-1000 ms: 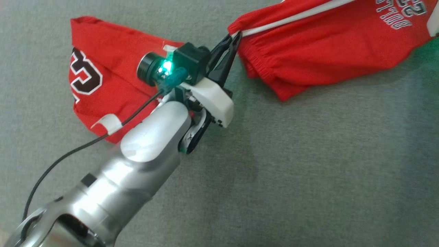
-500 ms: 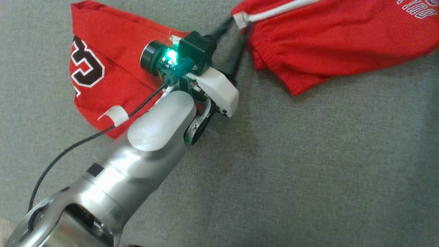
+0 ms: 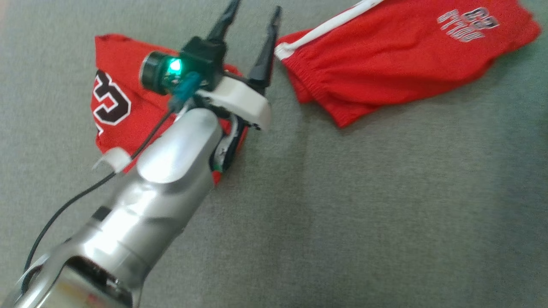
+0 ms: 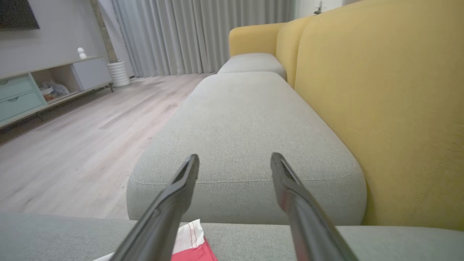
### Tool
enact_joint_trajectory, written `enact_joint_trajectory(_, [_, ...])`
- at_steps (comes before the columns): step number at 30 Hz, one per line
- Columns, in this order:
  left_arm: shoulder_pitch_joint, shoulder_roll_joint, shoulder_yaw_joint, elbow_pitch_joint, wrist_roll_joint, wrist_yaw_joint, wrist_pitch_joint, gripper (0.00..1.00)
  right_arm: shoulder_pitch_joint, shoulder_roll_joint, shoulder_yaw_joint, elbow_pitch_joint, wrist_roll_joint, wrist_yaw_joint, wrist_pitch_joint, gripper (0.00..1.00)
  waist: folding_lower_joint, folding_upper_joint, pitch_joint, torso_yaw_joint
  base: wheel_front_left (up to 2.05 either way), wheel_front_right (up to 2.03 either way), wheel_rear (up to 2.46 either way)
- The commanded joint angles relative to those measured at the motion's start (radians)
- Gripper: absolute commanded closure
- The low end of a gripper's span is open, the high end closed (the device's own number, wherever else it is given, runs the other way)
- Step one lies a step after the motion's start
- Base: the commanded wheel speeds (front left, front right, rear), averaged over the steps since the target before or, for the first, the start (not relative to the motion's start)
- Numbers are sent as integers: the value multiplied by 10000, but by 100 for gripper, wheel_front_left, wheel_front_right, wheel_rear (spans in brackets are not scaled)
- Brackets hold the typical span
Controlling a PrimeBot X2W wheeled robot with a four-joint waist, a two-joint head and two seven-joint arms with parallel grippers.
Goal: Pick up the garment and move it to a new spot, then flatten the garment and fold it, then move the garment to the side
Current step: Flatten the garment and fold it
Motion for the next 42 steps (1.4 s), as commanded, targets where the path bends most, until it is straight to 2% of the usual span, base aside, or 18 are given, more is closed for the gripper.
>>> enact_joint_trajectory(1, [96,468,577,-433,-8,162,-194,0,637,159,129,-635,323,-9,-332,0,1,0,-662,-397,0,0,0])
enact_joint_trajectory(6, [653,771,1105,-1055,151,357,-271,0,1652,412,-75,-1515,777,-9,-684,0,1,0,-1217,-666,0,0,0])
enact_joint_trajectory(11, [1824,1125,1814,-2121,789,520,-279,0,3215,991,-482,-2904,877,-9,-879,0,1,0,-1859,-954,0,0,0])
enact_joint_trajectory(21, [4753,1128,2918,-2953,1540,573,-282,0,7027,3199,-1837,-5228,-236,-9,-947,0,1,0,-2834,-1352,0,0,0])
enact_joint_trajectory(24, [5517,978,3287,-3192,1770,512,-282,0,7968,3612,-2009,-5707,-666,-9,-950,0,1,0,-2906,-1417,0,0,0])
enact_joint_trajectory(28, [6051,776,3595,-3297,2174,287,-282,0,8666,3837,-2139,-6065,-965,-9,-912,0,1,0,-2926,-1420,0,0,0])
enact_joint_trajectory(33, [6128,534,3894,-3283,2569,6,-282,0,8797,3911,-2219,-6487,-1164,-9,-653,0,1,0,-2731,-1380,0,0,0])
enact_joint_trajectory(38, [5883,304,4073,-3311,2905,-255,-283,0,8347,3913,-2340,-6849,-1673,-9,-148,0,1,0,-2153,-1230,0,0,0])
enact_joint_trajectory(42, [5572,123,4164,-3324,3121,-444,-283,0,7505,3642,-2775,-6677,-2392,-9,868,0,1,0,-1482,-990,0,0,0])
